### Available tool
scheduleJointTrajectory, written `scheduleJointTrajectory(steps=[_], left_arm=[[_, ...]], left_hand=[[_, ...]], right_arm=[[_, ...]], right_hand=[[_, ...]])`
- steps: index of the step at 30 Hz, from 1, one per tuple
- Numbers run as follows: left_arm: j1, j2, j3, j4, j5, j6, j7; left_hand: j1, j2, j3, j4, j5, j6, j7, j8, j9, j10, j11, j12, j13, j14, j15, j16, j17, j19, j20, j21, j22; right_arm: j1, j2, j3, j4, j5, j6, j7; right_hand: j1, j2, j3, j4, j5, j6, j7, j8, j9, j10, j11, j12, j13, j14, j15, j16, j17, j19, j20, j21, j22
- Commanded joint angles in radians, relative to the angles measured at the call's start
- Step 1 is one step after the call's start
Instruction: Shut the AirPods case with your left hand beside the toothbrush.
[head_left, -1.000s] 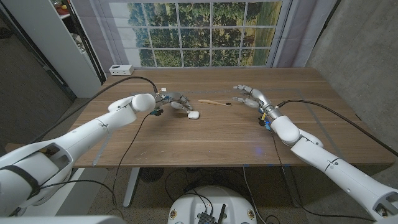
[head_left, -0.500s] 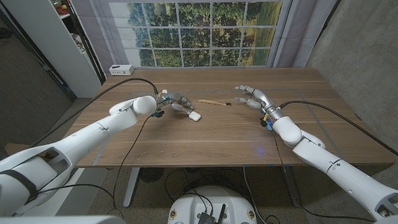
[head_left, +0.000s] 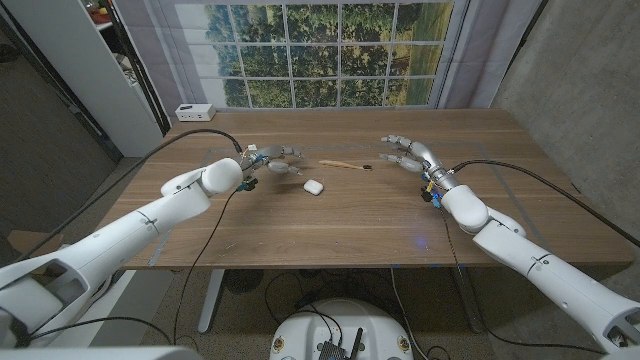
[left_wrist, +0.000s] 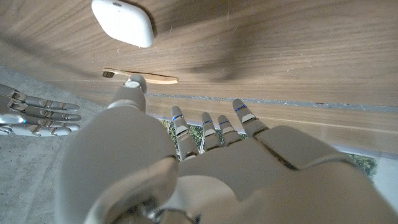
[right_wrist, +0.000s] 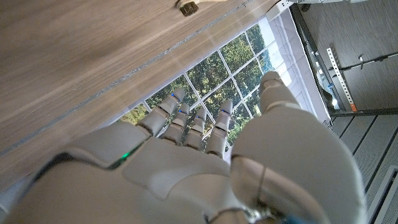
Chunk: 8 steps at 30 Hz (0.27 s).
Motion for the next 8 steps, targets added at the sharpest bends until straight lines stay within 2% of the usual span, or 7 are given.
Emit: scheduleJointTrajectory(steps=[1,2,4,8], left_arm=[[0.140,0.025,-0.119,-0.094,-0.080,-0.018,0.165],[0.156,0.011,-0.136,-0.083,-0.109,-0.046,0.188],[0.164,-0.001,-0.149,-0.067,-0.140,-0.079,0.194],[0.174,-0.014,-0.166,-0.054,-0.171,-0.119,0.208]], left_hand=[[-0.043,0.024,-0.013,0.034,0.003,-0.041,-0.004,0.004,-0.003,0.019,-0.005,0.011,0.003,0.010,-0.034,0.009,0.007,0.012,-0.005,-0.007,0.003],[-0.063,0.042,-0.017,0.051,0.002,-0.051,-0.005,0.007,-0.005,0.031,-0.005,0.014,0.002,0.019,-0.043,0.012,0.008,0.017,-0.009,-0.009,0.003],[-0.083,0.058,-0.022,0.067,-0.002,-0.060,-0.006,0.010,-0.008,0.049,-0.005,0.020,0.001,0.036,-0.050,0.017,0.008,0.028,-0.008,-0.009,0.003],[-0.092,0.067,-0.024,0.075,-0.005,-0.066,-0.006,0.012,-0.009,0.060,-0.005,0.023,-0.001,0.048,-0.055,0.019,0.007,0.040,-0.008,-0.007,0.003]], right_arm=[[0.009,-0.015,0.020,0.002,0.033,0.022,0.026],[0.008,-0.018,0.027,-0.001,0.036,0.025,0.024],[0.010,-0.020,0.033,-0.003,0.037,0.027,0.022],[0.014,-0.020,0.043,-0.005,0.037,0.029,0.012]], right_hand=[[-0.005,0.017,-0.007,0.007,0.003,-0.021,0.000,-0.009,0.005,0.007,0.000,0.004,0.002,0.006,-0.132,0.004,0.006,0.015,-0.004,-0.002,0.002],[-0.006,0.019,-0.008,0.008,0.002,-0.027,0.000,-0.011,0.005,0.007,-0.001,0.004,0.002,0.005,-0.132,0.004,0.006,0.017,-0.005,-0.003,0.002],[-0.009,0.021,-0.010,0.010,0.001,-0.032,0.002,-0.012,0.005,0.007,0.001,0.003,0.002,0.004,-0.132,0.004,0.006,0.023,-0.006,-0.002,0.002],[-0.012,0.026,-0.012,0.012,-0.001,-0.048,0.001,-0.017,0.006,0.004,0.004,0.002,0.002,0.006,-0.130,0.004,0.006,0.029,-0.007,-0.003,0.002]])
